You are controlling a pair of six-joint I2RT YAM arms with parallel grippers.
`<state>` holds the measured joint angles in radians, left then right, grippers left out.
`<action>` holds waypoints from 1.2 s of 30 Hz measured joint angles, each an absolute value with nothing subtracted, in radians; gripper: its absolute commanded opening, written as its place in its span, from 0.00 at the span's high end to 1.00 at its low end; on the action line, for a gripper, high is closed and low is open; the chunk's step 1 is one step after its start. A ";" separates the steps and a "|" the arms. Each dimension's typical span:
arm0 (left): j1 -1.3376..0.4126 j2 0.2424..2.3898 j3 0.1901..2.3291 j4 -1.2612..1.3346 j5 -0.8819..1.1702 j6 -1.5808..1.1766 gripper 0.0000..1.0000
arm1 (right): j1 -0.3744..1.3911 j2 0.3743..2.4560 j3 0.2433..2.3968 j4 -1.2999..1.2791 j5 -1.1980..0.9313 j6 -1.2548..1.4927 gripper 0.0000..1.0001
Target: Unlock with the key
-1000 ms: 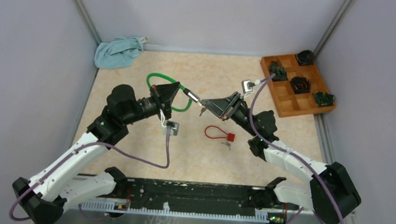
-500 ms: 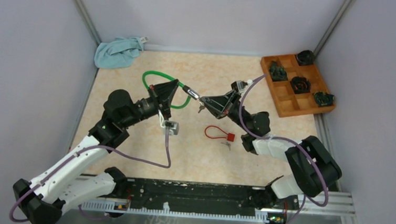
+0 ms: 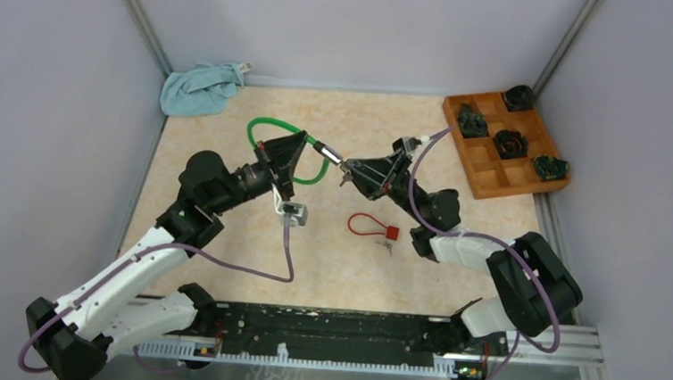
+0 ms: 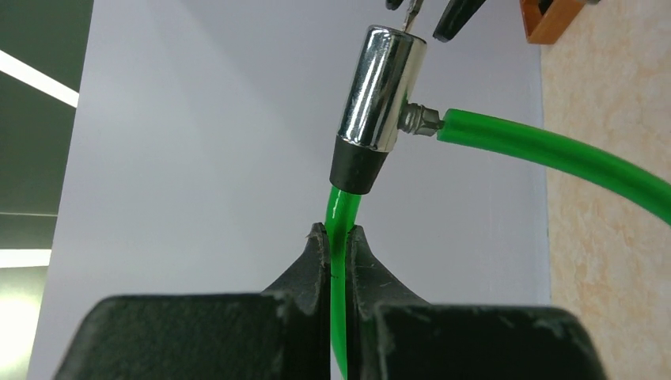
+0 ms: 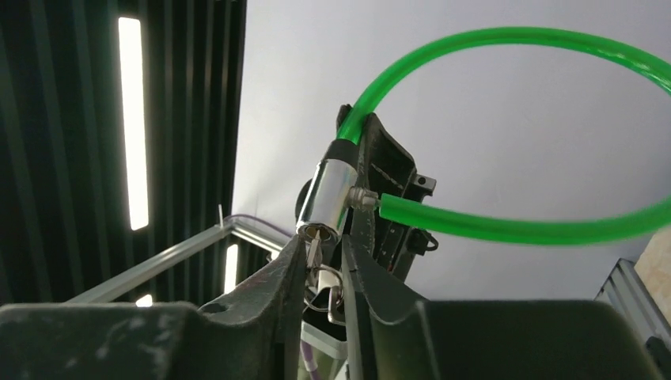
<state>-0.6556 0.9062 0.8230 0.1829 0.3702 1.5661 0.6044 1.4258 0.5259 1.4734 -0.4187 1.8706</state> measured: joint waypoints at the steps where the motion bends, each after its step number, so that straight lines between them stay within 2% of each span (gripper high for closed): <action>1: -0.657 0.906 0.823 0.179 0.370 1.563 1.00 | 0.599 1.422 0.525 1.472 -0.418 1.869 0.64; 3: -0.663 0.908 0.830 0.165 0.378 1.546 1.00 | 0.583 1.396 0.523 1.454 -0.420 1.847 0.55; 8: -0.677 0.910 0.892 0.110 0.414 1.492 1.00 | 0.482 1.224 0.515 1.281 -0.436 1.701 0.39; 12: -0.678 0.919 0.970 0.067 0.425 1.431 1.00 | 0.419 1.059 0.521 1.060 -0.437 1.507 0.34; 18: -0.678 0.968 1.054 0.042 0.414 1.316 1.00 | 0.442 0.928 0.557 0.785 -0.412 1.172 0.34; 28: -0.679 1.013 1.109 -0.003 0.385 1.202 1.00 | 0.684 0.929 0.635 0.615 -0.326 0.700 0.34; 35: -0.681 1.015 1.129 -0.018 0.381 1.181 1.00 | 0.782 0.978 0.715 0.604 -0.195 0.500 0.49; 36: -0.683 1.018 1.136 -0.025 0.378 1.176 1.00 | 0.801 0.994 0.722 0.611 -0.160 0.469 0.54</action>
